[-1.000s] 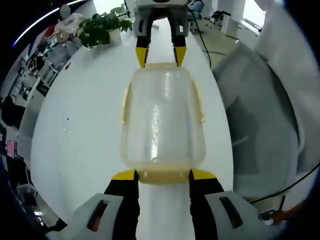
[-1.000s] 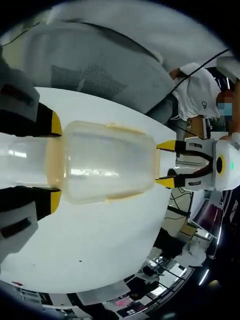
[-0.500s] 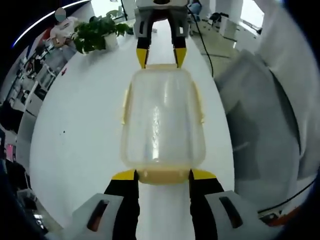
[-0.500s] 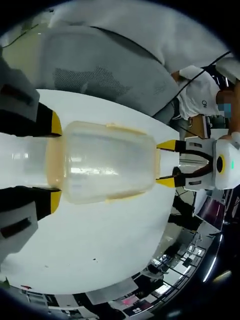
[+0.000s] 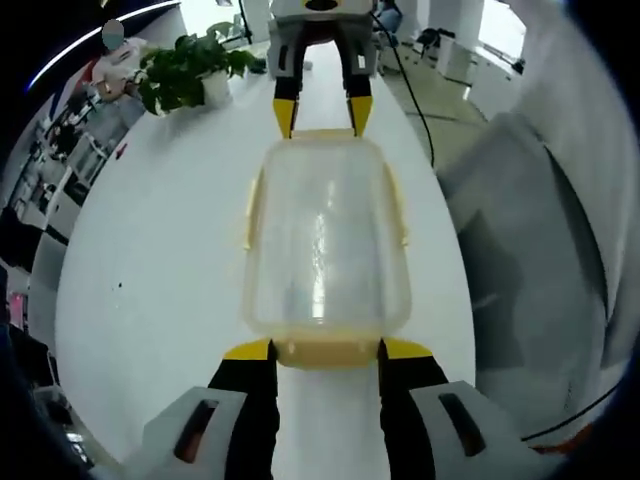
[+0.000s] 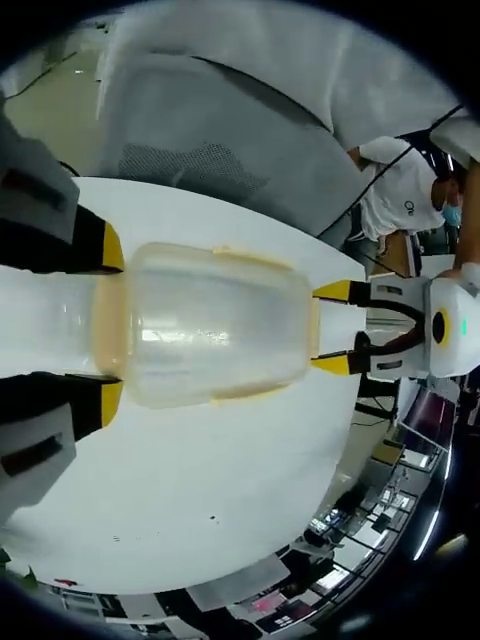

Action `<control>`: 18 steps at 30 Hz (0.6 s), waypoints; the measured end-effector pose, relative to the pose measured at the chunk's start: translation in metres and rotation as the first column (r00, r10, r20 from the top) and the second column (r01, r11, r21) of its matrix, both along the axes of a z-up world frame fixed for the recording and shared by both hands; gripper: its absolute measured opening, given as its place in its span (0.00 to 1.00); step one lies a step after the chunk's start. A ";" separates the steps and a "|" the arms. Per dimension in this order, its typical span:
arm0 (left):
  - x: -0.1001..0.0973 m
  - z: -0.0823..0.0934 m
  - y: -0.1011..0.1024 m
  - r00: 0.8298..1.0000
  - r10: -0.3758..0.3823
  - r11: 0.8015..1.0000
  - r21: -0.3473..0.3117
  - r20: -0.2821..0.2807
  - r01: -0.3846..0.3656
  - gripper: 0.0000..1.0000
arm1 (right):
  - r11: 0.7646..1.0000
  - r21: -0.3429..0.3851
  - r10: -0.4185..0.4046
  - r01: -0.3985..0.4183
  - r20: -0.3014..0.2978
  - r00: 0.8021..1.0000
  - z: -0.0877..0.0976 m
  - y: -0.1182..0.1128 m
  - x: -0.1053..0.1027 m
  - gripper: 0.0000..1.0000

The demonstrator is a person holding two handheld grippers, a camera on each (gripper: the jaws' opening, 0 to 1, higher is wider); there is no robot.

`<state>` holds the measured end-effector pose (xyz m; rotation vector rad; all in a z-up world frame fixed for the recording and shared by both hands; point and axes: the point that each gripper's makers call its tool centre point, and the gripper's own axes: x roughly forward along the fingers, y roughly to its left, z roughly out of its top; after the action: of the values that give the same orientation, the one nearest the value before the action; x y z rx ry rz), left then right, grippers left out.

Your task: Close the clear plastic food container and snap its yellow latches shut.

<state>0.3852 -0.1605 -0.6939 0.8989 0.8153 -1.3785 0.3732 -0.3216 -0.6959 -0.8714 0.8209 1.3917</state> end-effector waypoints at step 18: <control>0.007 -0.017 -0.037 1.000 0.009 1.000 0.009 -0.007 -0.009 0.37 | 1.000 -0.017 0.002 -0.002 0.001 1.000 -0.014 -0.036 0.008 0.37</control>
<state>0.3924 -0.1971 -0.7106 0.8970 0.8301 -1.3718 0.3808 -0.3580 -0.7097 -0.8860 0.8324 1.3879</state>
